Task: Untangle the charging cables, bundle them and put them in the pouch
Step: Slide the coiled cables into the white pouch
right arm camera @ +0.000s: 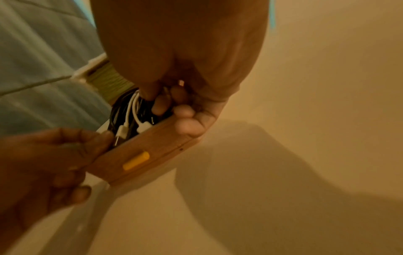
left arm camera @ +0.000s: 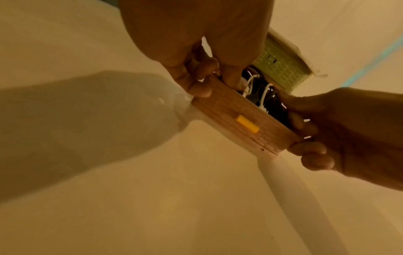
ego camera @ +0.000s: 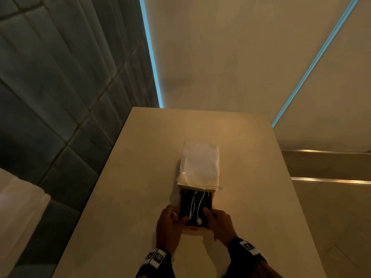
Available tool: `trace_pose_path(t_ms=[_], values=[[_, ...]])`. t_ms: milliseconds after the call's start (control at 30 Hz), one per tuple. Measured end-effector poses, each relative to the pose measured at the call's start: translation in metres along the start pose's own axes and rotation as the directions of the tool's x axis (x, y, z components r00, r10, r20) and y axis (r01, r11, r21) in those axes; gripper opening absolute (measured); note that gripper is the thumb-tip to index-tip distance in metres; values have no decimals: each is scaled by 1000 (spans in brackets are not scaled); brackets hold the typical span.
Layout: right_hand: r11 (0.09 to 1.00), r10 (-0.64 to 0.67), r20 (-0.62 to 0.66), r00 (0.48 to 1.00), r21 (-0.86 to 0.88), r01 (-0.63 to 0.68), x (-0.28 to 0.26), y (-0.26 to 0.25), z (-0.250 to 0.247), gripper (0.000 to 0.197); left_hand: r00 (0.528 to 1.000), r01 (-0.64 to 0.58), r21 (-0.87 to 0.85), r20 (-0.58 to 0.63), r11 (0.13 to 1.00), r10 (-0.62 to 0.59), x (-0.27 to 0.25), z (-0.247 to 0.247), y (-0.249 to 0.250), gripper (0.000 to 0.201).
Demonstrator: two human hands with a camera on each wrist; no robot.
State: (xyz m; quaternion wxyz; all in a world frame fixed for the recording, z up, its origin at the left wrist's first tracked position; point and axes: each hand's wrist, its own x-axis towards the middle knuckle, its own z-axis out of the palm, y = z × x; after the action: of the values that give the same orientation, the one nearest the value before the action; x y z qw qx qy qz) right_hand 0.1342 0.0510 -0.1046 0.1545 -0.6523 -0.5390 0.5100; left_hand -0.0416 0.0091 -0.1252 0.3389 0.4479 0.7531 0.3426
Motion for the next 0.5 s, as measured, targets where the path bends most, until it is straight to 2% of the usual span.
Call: trace_pose_path(t_ms=[100,233,500], values=[[991,89,-48,995,102,-83,1,-1,0,45,999,52,-64,11,997,-52,-3,3,-1,31],[972,177,-66,982,170,-163,6,-8,-3,42,994,105,-62,45,992,-103,2,5,2,36],[953,253,-104,962,199,-229,39,-24,-18,43,987,156,-68,47,985,-153,33,10,31,35]])
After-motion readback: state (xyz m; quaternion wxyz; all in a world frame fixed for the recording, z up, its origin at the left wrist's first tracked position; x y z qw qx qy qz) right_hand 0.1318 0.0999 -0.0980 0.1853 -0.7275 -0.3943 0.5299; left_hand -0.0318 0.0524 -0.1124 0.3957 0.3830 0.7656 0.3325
